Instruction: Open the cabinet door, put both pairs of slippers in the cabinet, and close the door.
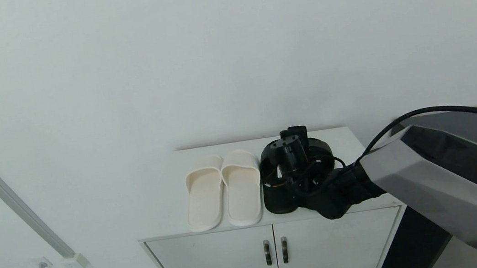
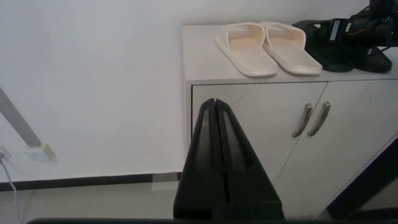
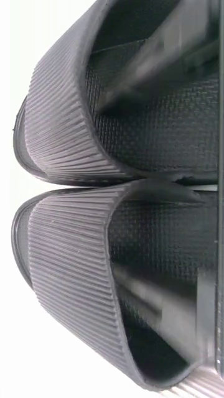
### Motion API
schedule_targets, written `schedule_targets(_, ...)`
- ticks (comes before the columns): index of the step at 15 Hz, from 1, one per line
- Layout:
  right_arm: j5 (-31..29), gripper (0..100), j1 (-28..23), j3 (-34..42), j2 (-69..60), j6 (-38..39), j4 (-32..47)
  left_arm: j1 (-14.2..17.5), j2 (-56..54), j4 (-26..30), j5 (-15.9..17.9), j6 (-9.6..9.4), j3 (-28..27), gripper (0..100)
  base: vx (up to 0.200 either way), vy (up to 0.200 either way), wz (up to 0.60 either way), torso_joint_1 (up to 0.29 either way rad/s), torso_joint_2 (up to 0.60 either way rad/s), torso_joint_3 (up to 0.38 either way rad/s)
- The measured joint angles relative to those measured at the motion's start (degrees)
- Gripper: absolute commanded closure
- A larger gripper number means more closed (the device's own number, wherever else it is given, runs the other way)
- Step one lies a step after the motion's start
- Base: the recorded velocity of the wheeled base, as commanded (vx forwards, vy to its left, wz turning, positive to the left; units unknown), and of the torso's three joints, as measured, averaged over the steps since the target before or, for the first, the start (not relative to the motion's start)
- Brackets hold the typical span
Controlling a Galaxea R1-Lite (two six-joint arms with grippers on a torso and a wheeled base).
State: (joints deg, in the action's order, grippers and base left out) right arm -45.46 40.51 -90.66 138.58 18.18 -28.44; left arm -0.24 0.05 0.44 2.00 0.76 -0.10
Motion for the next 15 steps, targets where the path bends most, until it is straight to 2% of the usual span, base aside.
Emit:
schedule_targets(5,-1.91,100,0.06,0.67,-0.74,-0.63,0.01,-0.02,0.00,0.00,0.02,-0.02,0.00,100,0.000,0.000,0.00,0.000,0.00,0.000)
schedule_targets(9,-1.87,100,1.13,4.96,-5.21,-1.43,-0.21,0.00,-0.02,0.00,0.00,0.00,0.00,100,0.000,0.000,0.00,0.000,0.00,0.000)
schedule_targets(12,-0.28,100,2.32,11.75,-10.65,-2.63,-1.26,0.00,-0.02,0.00,0.02,0.02,0.00,100,0.000,0.000,0.00,0.000,0.00,0.000)
schedule_targets(15,7.78,100,4.04,24.98,-18.69,-6.06,-5.28,-0.02,-0.02,0.00,0.00,0.11,0.05,100,0.000,0.000,0.00,0.000,0.00,0.000)
